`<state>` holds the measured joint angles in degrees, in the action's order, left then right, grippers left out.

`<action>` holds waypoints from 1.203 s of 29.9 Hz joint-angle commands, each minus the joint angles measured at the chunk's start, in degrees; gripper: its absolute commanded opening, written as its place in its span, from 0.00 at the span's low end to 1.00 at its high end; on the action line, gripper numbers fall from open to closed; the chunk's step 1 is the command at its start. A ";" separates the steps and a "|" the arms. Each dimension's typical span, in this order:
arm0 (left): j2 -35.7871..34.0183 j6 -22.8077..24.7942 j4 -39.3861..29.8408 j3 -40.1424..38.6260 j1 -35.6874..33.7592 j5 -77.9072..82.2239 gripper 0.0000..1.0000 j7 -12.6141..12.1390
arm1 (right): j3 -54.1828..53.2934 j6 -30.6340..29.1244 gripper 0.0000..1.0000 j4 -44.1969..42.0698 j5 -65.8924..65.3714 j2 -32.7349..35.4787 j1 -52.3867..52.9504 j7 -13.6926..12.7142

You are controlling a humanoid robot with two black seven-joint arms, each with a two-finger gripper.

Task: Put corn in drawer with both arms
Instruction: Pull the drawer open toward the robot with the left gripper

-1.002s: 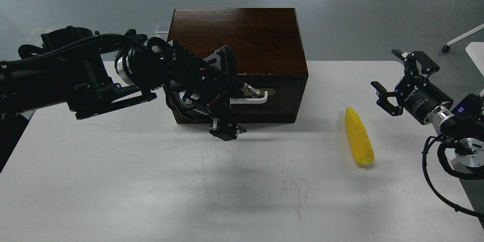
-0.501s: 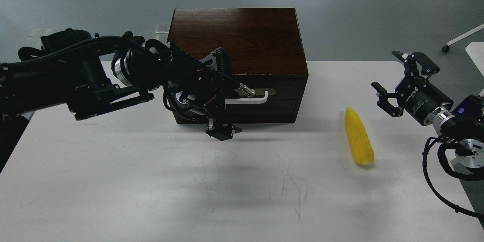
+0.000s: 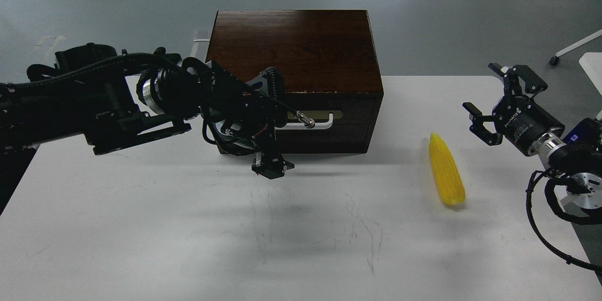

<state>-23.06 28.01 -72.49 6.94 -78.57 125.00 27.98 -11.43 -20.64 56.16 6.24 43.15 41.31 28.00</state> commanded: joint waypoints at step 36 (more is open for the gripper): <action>-9.38 -0.01 -21.64 2.55 0.26 0.00 0.98 0.02 | -0.09 -0.01 1.00 -0.43 0.00 0.00 0.00 0.00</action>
<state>-32.33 27.94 -94.05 9.04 -78.46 125.03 27.97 -11.49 -20.64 55.76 6.24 43.15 41.31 28.00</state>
